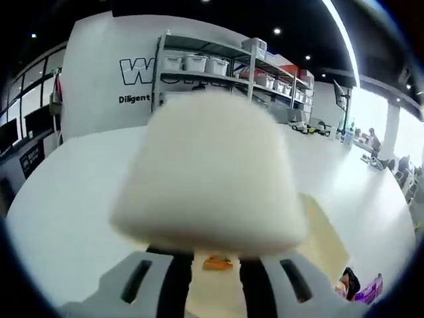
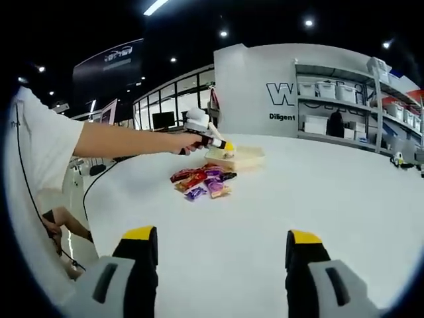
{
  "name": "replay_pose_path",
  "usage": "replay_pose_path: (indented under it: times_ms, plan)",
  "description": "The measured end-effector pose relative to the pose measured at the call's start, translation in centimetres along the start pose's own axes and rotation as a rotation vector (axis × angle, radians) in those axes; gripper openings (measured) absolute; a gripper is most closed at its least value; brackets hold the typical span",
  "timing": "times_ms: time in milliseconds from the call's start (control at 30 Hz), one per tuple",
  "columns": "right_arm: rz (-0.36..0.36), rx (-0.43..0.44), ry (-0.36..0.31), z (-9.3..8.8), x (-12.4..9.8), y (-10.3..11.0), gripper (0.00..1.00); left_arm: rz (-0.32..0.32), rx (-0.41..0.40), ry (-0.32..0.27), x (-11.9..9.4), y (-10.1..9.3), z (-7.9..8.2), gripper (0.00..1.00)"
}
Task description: Place the target food into the container with the food tongs after gripping and lifting it, then release it inside without dropping or visibly crushing the food.
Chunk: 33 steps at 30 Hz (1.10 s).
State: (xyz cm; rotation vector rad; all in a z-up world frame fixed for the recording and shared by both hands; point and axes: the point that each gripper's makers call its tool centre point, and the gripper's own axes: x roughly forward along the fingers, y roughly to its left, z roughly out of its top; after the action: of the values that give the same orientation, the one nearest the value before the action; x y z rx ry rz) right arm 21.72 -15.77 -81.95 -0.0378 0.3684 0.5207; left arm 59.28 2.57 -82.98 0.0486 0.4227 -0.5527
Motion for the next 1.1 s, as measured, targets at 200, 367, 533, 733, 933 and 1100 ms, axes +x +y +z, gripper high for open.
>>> replay_pose_path:
  times_ms: [200,367,533,733,933,1100]
  plan:
    - [0.001,0.005,-0.004,0.0,-0.2,0.0,0.77,-0.017,-0.003,-0.020,-1.0,-0.3,0.9,0.24]
    - [-0.006,0.002,-0.007,0.0,-0.1,-0.1,0.78,-0.052,0.002,-0.031,-1.8,-1.4,1.6,0.24]
    - [-0.007,0.025,-0.032,0.4,-0.1,0.0,0.84,-0.087,0.012,-0.037,-2.9,-2.8,1.8,0.24]
    - [0.000,0.011,-0.032,0.4,-0.1,0.5,0.85,-0.101,0.042,-0.040,-4.1,-3.4,1.8,0.23]
    - [0.011,0.009,-0.029,0.0,-0.2,1.1,0.84,-0.122,0.055,-0.045,-5.5,-4.5,1.6,0.23]
    - [0.013,0.000,-0.026,-0.2,-0.3,1.4,0.83,-0.152,0.046,-0.053,-6.9,-5.5,1.7,0.23]
